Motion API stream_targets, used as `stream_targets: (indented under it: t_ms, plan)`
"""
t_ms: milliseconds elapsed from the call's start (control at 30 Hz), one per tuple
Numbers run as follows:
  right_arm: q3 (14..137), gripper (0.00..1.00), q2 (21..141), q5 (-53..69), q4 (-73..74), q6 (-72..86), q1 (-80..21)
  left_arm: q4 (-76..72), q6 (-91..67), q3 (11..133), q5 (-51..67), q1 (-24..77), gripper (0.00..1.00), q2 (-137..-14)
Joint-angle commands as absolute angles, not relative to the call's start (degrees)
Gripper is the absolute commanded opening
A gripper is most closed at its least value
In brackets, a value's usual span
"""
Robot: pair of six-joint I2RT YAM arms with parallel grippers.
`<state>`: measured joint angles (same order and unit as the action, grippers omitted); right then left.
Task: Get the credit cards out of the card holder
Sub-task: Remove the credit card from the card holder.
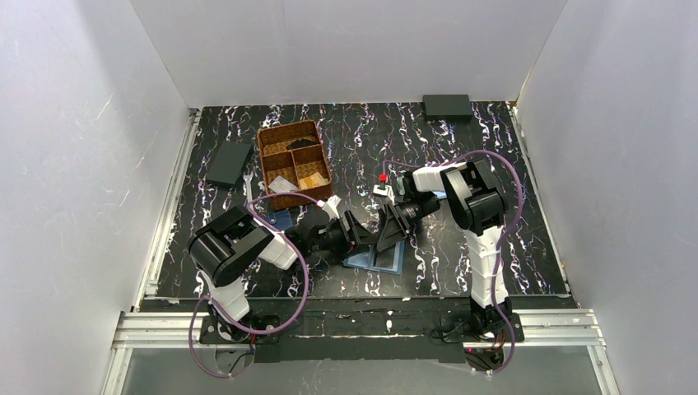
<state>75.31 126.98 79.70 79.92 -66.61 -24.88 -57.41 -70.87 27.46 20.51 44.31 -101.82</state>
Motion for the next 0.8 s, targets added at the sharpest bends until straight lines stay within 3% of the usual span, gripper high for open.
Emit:
stream_targets:
  t_ms: [0,67,300,433,500,600,767]
  plan:
    - [76.95,0.74,127.62,80.23,81.39,-67.08,-25.15,-53.81,-68.22,27.03,20.23,43.74,0.51,-98.36]
    - [76.94,0.74,127.66,79.75,81.39,-67.03,-24.78,-53.54,-68.29,26.71,20.38,43.19,0.4,-98.07]
    - [76.6,0.75,127.18,76.93,81.39,-67.12,-21.58,-53.27,-68.51,25.37,20.98,41.11,0.24,-97.26]
    - [76.54,0.77,124.57,74.53,81.32,-66.85,-20.77,-53.05,-67.49,25.22,22.32,40.37,0.23,-97.03]
    - [76.53,0.78,122.52,72.41,79.7,-64.32,-20.54,-51.75,-66.01,25.51,22.95,40.11,0.28,-96.06]
    - [74.12,0.79,116.27,67.04,66.92,-49.76,-20.06,-45.78,-62.61,26.61,22.98,40.08,0.38,-93.5]
    - [65.77,0.87,100.4,53.23,40.08,-27.92,-20.06,-39.32,-58.82,27.95,23.98,39.61,0.38,-90.52]
